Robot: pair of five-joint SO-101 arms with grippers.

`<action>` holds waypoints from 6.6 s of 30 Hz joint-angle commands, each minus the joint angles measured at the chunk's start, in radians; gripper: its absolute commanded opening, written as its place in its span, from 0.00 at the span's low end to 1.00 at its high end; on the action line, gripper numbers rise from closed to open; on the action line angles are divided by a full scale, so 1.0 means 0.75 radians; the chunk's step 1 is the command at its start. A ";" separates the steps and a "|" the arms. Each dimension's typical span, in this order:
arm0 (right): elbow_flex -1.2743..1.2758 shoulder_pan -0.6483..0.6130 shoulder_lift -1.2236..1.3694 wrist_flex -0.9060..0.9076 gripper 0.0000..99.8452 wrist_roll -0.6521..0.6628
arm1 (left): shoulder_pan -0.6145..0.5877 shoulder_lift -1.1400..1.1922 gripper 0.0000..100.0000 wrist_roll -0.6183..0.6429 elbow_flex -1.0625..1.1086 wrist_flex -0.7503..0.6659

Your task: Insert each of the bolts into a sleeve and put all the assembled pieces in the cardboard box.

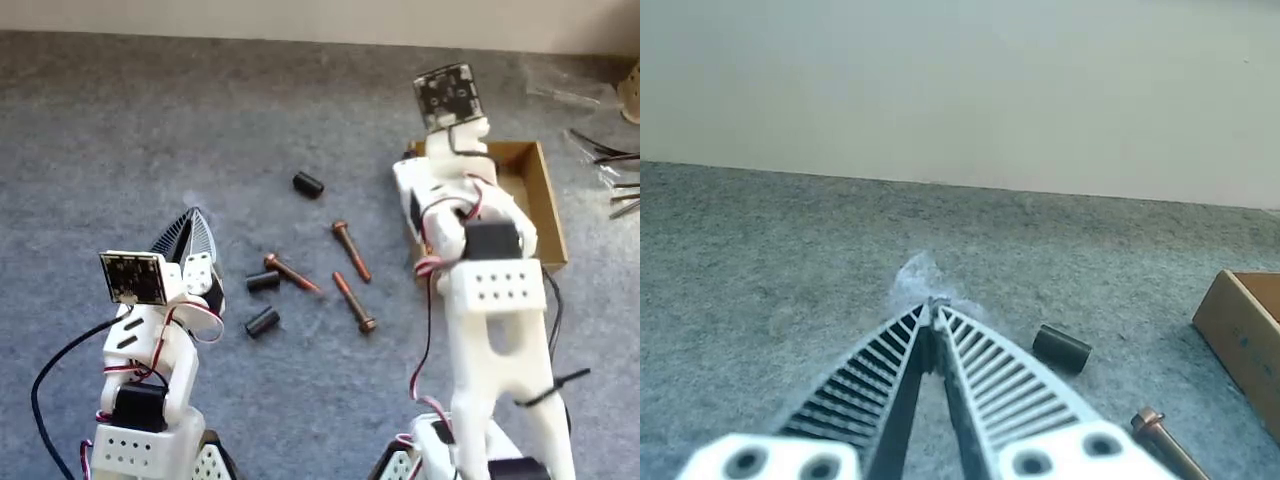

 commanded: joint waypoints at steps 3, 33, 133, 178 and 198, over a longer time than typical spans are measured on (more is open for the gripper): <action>-0.009 -0.118 -0.126 0.167 0.11 0.008 | -0.015 -0.015 0.01 -0.006 -0.024 -0.018; 0.330 -0.713 -0.126 0.234 0.11 0.119 | -0.580 -0.013 0.01 -0.045 -0.304 0.286; 0.414 -0.828 0.662 -0.394 0.12 0.712 | -0.731 -0.015 0.01 -0.051 -0.251 0.430; 0.406 -1.046 0.670 -0.398 0.12 0.820 | -0.729 -0.015 0.01 -0.051 -0.249 0.430; 0.418 -0.897 0.670 -0.396 0.00 0.784 | -0.701 -0.015 0.01 -0.051 -0.193 0.364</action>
